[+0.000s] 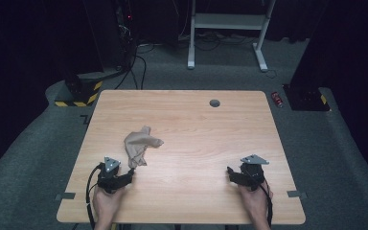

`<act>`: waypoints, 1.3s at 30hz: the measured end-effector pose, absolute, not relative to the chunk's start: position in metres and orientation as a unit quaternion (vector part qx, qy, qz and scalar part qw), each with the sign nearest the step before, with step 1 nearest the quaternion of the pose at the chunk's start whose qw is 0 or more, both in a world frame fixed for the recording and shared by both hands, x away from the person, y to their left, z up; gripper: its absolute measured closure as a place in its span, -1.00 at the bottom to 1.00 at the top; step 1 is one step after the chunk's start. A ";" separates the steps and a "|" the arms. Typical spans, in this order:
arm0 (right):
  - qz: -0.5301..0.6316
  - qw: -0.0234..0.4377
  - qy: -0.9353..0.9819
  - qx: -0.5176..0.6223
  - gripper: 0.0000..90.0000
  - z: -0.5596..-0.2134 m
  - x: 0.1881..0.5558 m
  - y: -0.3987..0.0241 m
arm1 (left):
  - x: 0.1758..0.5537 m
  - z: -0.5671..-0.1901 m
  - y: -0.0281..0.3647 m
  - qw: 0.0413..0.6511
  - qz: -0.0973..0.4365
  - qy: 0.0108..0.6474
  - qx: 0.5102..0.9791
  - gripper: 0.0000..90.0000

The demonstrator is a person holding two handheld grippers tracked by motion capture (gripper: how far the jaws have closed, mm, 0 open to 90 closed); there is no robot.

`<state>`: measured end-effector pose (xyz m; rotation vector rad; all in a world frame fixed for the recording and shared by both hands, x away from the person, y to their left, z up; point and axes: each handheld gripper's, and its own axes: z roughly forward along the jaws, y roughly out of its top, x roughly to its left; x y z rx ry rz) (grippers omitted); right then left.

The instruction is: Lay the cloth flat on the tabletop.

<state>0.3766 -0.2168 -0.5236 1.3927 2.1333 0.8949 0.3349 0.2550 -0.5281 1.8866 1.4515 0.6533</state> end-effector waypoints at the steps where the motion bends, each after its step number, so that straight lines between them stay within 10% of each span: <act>1: 0.322 0.219 0.770 0.504 -0.50 -0.524 0.377 -0.217 | 0.335 -0.528 0.254 0.328 0.251 0.553 0.723 -0.25; 39: 0.312 0.224 0.764 0.518 -0.67 -0.524 0.381 -0.217 | 0.340 -0.514 0.256 0.366 0.214 0.560 0.712 -0.45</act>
